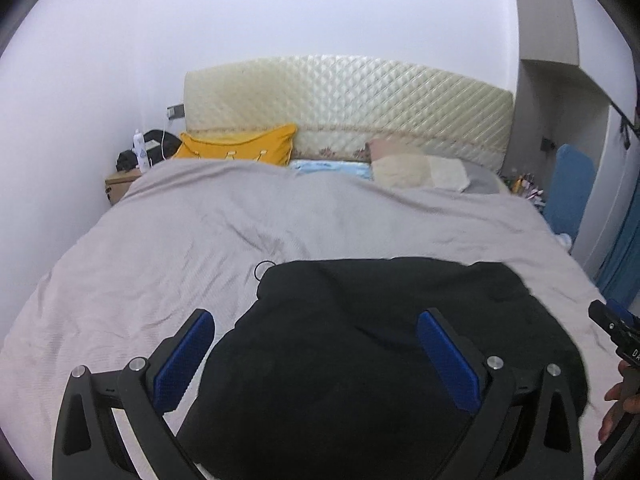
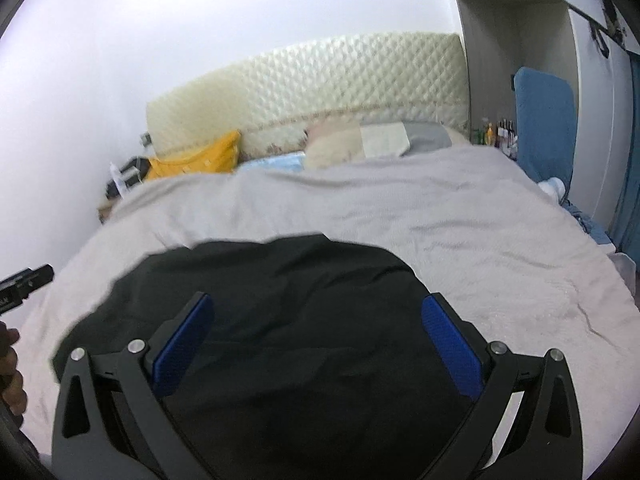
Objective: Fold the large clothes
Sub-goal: 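Press the folded jacket bundle flat onto the bed with both tools, then release the jacket and lift both tools away from it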
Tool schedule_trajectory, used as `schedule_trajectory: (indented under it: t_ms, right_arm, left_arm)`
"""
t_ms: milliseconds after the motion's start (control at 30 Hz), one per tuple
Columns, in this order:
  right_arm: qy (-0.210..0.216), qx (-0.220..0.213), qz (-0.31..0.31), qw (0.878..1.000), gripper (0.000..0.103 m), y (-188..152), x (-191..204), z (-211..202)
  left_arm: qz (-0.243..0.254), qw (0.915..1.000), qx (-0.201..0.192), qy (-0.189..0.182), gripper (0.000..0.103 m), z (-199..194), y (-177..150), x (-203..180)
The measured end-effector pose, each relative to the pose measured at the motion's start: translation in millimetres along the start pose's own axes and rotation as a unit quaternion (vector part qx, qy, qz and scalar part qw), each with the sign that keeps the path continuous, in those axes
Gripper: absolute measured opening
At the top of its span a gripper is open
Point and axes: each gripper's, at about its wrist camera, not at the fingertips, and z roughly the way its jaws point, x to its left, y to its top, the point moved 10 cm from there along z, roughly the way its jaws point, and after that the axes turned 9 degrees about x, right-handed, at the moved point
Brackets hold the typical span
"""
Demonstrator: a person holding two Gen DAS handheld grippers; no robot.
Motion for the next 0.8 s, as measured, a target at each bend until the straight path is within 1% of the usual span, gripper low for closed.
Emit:
schedule_trajectory:
  t_ms: [33,67,133,200,267,300,333,400,500,600,667,800]
  right_arm:
    - [0.004,-0.006,-0.001,1.0,0.103,2.4,5.7,-16.0]
    - [0.006,-0.01,-0.002,1.0,0.103,3.8,9.3,-27.0]
    - [0.01,-0.026,-0.002,1.0,0.103,11.3,17.2,-53.0]
    - [0.016,-0.049,-0.003,0.999,0.103,22.0,26.8,-88.5]
    - [0.018,-0.072,-0.011,0.997,0.103,30.7,36.8,-124.2]
    - [0.022,-0.087,-0.018,0.996,0.103,34.9,44.0,-145.6]
    - [0.023,-0.096,-0.025,0.995,0.103,37.9,51.0,-161.8]
    - [0.021,-0.116,-0.037,0.992,0.103,41.5,64.7,-195.2]
    - [0.022,-0.145,-0.057,0.987,0.103,42.8,84.4,-238.7]
    - [0.022,-0.164,-0.068,0.984,0.103,36.2,99.8,-268.4]
    - [0.026,-0.167,-0.074,0.983,0.103,25.5,110.8,-283.8]
    - [0.033,-0.173,-0.085,0.981,0.103,0.3,126.6,-305.6]
  left_arm:
    - [-0.002,1.0,-0.002,-0.001,0.103,-9.6,1.4,-1.8]
    - [-0.003,1.0,-0.005,-0.005,0.103,-27.2,2.6,-4.5]
    - [0.002,0.9999,-0.013,-0.007,0.103,-56.8,5.8,-9.2]
    - [0.0,0.9996,-0.025,-0.01,0.103,-87.2,8.7,-12.4]
    - [-0.007,0.9986,-0.045,-0.027,0.103,-121.1,12.0,-16.3]
    - [-0.01,0.9972,-0.059,-0.045,0.103,-142.9,13.0,-18.8]
    - [-0.01,0.996,-0.071,-0.052,0.103,-164.2,13.3,-20.3]
    - [-0.008,0.9948,-0.091,-0.047,0.103,-196.1,11.2,-21.4]
    - [-0.001,0.9928,-0.11,-0.048,0.103,-237.6,4.0,-26.4]
    - [0.005,0.992,-0.119,-0.043,0.103,-266.8,-8.7,-30.7]
    - [0.005,0.992,-0.12,-0.04,0.103,-278.0,-18.9,-32.7]
    - [-0.001,0.9937,-0.108,-0.032,0.103,-286.2,-44.5,-32.8]
